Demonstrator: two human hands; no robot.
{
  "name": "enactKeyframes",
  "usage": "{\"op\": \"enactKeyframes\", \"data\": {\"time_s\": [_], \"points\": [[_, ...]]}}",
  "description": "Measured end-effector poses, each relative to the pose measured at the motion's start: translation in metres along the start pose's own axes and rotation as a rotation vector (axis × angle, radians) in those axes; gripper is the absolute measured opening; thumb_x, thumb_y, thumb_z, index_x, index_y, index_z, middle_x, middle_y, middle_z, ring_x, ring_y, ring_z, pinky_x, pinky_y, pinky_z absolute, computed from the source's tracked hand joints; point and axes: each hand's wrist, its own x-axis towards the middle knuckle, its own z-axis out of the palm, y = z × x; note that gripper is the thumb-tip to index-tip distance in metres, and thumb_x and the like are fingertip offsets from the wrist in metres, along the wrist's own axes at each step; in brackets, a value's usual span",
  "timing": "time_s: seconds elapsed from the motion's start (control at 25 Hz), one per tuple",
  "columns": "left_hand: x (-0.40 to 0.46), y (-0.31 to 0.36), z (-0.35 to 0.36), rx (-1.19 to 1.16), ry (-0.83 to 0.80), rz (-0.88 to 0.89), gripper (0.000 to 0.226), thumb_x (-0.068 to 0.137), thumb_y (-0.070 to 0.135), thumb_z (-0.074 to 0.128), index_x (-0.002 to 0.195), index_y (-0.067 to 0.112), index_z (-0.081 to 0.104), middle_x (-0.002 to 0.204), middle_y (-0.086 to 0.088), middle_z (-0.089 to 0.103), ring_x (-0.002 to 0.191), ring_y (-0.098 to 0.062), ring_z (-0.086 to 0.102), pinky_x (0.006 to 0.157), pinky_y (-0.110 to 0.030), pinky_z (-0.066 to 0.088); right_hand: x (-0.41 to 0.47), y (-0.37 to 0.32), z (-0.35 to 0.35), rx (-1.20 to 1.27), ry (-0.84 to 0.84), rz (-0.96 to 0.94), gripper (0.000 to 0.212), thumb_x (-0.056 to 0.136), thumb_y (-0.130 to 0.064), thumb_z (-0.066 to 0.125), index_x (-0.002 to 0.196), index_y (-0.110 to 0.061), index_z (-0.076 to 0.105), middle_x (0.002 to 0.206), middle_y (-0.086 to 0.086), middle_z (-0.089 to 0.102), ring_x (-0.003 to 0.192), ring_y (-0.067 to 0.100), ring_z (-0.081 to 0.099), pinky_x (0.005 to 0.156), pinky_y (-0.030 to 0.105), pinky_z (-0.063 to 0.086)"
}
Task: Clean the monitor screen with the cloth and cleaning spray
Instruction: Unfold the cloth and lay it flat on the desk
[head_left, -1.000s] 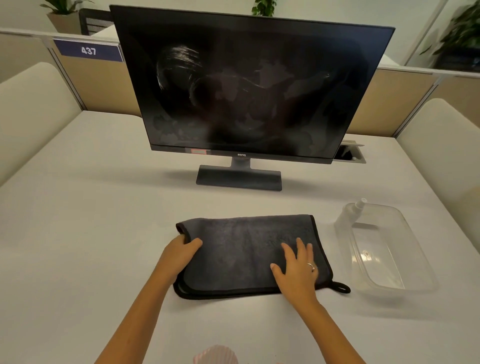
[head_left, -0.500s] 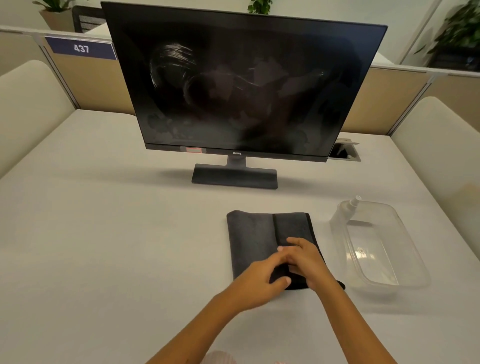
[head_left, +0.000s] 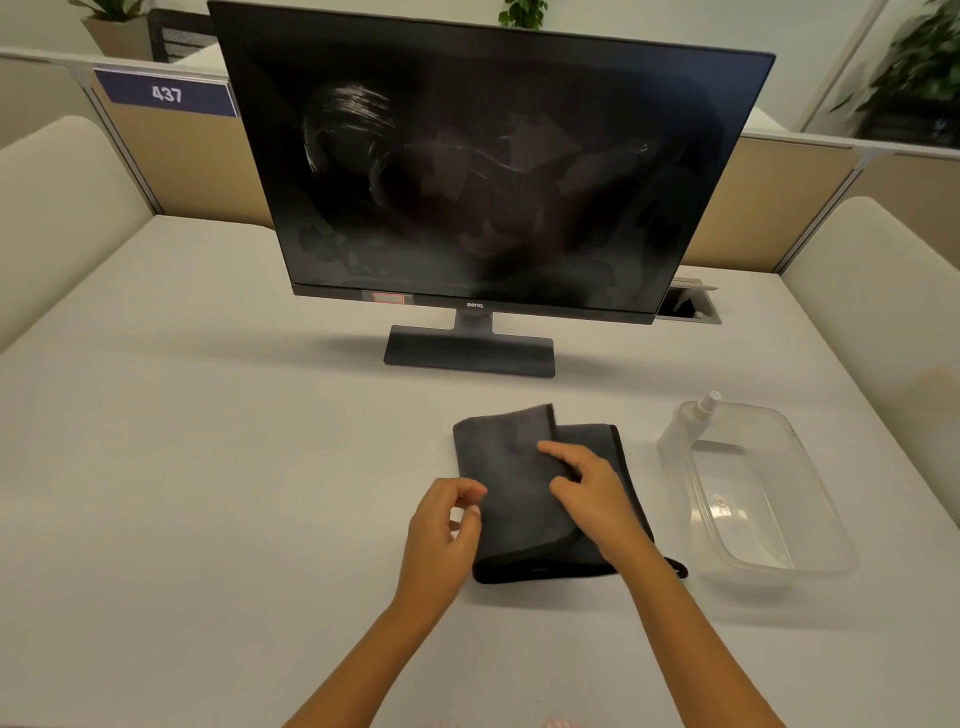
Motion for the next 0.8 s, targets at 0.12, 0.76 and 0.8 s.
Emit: {"op": "enactKeyframes", "data": {"time_s": [0.12,0.76,0.8], "points": [[0.001,-0.005,0.004,0.079,-0.001,0.000,0.026,0.091,0.013,0.055,0.101,0.036,0.053,0.108,0.016,0.056,0.102,-0.004,0.055,0.082,-0.012,0.049,0.001,0.008,-0.024,-0.155,0.236,-0.006,0.040,0.092,-0.004,0.048,0.126,-0.023,0.056,0.130,0.000,0.053,0.108,0.014,0.051,0.093,0.025,0.044],[0.031,-0.034,0.077,0.944,-0.525,0.165,0.086,0.087,0.068,0.022,0.148,0.014,-0.007,0.155,-0.007,-0.021,0.143,-0.026,-0.015,0.115,-0.047,0.002,0.003,0.065,-0.019,-0.677,0.353,0.161,0.046,0.094,-0.010,0.051,0.138,-0.010,0.043,0.138,0.012,0.048,0.119,0.032,0.047,0.097,0.039,0.044],[0.029,-0.034,0.078,0.932,-0.504,0.149,0.087,0.087,0.068,0.022,0.148,0.015,-0.008,0.155,-0.007,-0.022,0.143,-0.026,-0.015,0.115,-0.047,0.002,0.005,0.066,-0.019,-0.699,0.336,0.154,0.046,0.094,-0.010,0.051,0.139,-0.011,0.041,0.140,0.011,0.046,0.120,0.032,0.045,0.099,0.039,0.043]]}}
